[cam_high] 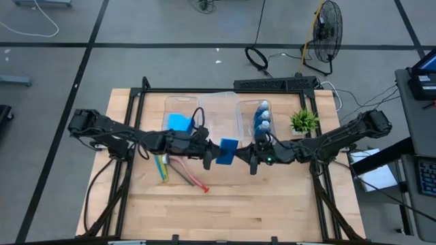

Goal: Pick & Place Kitchen Sink Supplies
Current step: Put the blue sponge into the left transparent bin

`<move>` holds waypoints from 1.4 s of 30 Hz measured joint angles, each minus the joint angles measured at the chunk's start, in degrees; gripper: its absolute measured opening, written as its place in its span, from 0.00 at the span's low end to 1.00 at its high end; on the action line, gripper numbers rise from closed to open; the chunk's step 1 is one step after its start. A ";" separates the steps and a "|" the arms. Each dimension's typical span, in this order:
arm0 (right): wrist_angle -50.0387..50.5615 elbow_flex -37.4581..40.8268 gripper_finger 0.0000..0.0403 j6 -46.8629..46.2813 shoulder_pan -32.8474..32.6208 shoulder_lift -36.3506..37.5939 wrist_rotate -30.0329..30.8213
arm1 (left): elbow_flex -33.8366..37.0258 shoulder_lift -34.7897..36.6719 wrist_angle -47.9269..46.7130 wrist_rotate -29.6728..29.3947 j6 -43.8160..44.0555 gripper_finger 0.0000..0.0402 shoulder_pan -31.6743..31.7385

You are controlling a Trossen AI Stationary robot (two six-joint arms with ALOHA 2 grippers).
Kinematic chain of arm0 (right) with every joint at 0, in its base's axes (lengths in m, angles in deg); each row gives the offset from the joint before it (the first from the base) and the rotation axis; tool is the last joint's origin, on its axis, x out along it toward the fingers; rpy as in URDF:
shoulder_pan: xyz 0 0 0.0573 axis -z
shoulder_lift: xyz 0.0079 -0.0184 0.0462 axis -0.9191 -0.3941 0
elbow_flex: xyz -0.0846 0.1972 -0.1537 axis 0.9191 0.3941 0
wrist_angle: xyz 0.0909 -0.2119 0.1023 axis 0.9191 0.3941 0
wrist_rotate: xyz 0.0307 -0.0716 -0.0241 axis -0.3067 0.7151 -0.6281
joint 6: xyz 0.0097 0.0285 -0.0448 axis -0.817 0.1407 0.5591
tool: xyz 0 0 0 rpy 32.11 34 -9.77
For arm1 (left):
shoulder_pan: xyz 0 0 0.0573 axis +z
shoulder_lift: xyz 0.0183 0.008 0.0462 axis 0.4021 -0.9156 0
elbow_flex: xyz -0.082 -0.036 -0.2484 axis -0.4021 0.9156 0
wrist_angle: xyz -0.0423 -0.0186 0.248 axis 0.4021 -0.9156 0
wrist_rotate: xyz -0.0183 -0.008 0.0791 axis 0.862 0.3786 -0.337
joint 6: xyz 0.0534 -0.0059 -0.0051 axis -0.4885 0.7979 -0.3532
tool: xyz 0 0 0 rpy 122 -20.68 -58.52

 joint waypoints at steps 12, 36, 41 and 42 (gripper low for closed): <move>-0.87 -0.04 0.31 -0.02 -0.17 0.11 -1.92 | -0.02 5.57 -15.98 -1.77 -0.60 0.02 0.82; -5.31 -0.04 0.43 6.71 -0.57 0.07 -6.47 | -0.04 28.91 -59.31 -23.22 1.68 0.02 7.71; -4.65 -0.04 0.43 8.92 -1.67 0.04 -7.86 | 0.35 28.36 -62.99 -20.53 0.70 0.02 12.59; -4.39 -0.04 0.43 9.56 -2.09 0.04 -7.88 | 0.43 28.13 -63.66 -19.67 0.10 0.02 13.70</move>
